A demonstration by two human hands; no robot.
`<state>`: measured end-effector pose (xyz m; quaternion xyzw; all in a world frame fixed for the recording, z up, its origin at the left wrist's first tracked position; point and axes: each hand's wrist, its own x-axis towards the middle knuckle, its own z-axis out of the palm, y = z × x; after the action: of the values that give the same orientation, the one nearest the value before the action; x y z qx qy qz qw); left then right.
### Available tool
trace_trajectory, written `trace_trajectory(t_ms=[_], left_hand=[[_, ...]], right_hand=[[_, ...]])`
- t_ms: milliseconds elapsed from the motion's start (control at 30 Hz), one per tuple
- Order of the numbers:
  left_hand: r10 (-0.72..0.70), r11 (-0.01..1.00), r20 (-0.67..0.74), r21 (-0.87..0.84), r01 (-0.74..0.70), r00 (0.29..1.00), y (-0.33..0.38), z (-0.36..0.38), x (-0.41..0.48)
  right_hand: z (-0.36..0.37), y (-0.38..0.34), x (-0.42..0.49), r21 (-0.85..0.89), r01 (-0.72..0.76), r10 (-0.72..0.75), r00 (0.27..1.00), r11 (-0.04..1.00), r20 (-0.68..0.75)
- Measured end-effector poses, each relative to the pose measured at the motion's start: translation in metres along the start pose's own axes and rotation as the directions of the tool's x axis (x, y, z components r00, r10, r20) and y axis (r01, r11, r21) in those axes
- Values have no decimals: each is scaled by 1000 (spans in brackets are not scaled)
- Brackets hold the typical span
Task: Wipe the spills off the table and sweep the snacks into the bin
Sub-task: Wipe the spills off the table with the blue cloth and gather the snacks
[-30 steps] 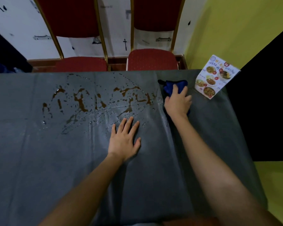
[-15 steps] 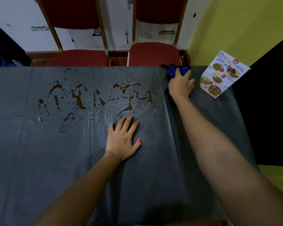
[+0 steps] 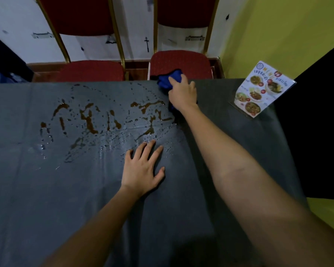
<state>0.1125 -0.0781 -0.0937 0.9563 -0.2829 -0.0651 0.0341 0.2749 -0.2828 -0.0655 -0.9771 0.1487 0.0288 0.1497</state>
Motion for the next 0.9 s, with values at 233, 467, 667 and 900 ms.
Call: trace_trajectory(t_ms=[233, 467, 667, 900], left_hand=[[4, 1000, 21, -24, -4, 1000, 5, -2, 4], [-3, 998, 43, -67, 6, 999, 3, -4, 3], [-58, 995, 5, -79, 58, 998, -18, -1, -13], [-217, 976, -19, -26, 216, 976, -68, -8, -35]], right_hand=[[-24, 88, 8, 92, -422, 430, 896, 902, -111], [-2, 17, -3, 26, -294, 296, 951, 955, -88], [31, -77, -24, -30, 90, -89, 996, 996, 12], [13, -22, -7, -10, -22, 21, 998, 1000, -62]])
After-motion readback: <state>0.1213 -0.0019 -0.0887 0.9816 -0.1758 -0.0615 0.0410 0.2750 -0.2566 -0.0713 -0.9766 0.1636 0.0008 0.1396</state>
